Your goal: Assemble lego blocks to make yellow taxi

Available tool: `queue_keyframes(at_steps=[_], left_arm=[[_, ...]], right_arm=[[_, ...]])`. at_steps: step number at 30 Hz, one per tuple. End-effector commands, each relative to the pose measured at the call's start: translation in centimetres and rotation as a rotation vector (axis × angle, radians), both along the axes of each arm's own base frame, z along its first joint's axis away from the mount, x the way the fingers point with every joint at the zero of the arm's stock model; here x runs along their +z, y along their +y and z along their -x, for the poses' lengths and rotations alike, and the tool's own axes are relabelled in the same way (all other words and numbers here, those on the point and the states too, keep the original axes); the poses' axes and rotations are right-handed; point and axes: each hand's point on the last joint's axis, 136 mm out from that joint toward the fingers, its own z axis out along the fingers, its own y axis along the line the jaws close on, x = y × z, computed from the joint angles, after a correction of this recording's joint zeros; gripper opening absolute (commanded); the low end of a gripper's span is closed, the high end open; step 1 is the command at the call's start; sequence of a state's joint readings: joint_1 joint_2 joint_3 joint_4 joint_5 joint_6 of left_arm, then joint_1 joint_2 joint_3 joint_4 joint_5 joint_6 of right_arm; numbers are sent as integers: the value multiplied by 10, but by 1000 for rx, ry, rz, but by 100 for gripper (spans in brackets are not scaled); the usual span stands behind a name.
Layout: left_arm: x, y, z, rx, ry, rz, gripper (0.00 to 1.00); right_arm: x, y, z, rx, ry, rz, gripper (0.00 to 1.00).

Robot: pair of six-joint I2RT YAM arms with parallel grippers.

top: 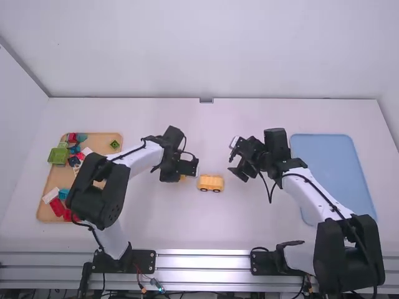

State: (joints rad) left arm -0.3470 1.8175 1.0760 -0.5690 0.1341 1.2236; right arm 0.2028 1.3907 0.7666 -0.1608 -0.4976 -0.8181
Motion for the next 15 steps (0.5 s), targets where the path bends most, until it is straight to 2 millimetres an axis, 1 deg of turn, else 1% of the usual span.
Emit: queue_keyframes(at_steps=[1,3,4,6,12,13,14,15], left_arm=[[-6,-9,5,-3,37,55,2],[-12,-7,6,-6,49,35,2],[-17,-2,7,1,60,11,1],[-22,1,8,6,69,-1,1],[-23,-4,12,13,96,24,1],[-23,-5,12,34,98,31,6],[-23,-5,12,36,99,32,8],[-23,-5,12,45,101,34,18]], right_arm=[[12,4,-2,16,-20,-28,99],[12,4,-2,15,-19,-29,99],[12,4,-2,12,-16,-31,99],[12,4,-2,13,-16,-30,99],[12,5,-2,16,-17,-30,99],[12,4,-2,12,-19,-30,99],[12,4,-2,12,-19,-30,99],[13,4,-3,12,-20,-30,99]])
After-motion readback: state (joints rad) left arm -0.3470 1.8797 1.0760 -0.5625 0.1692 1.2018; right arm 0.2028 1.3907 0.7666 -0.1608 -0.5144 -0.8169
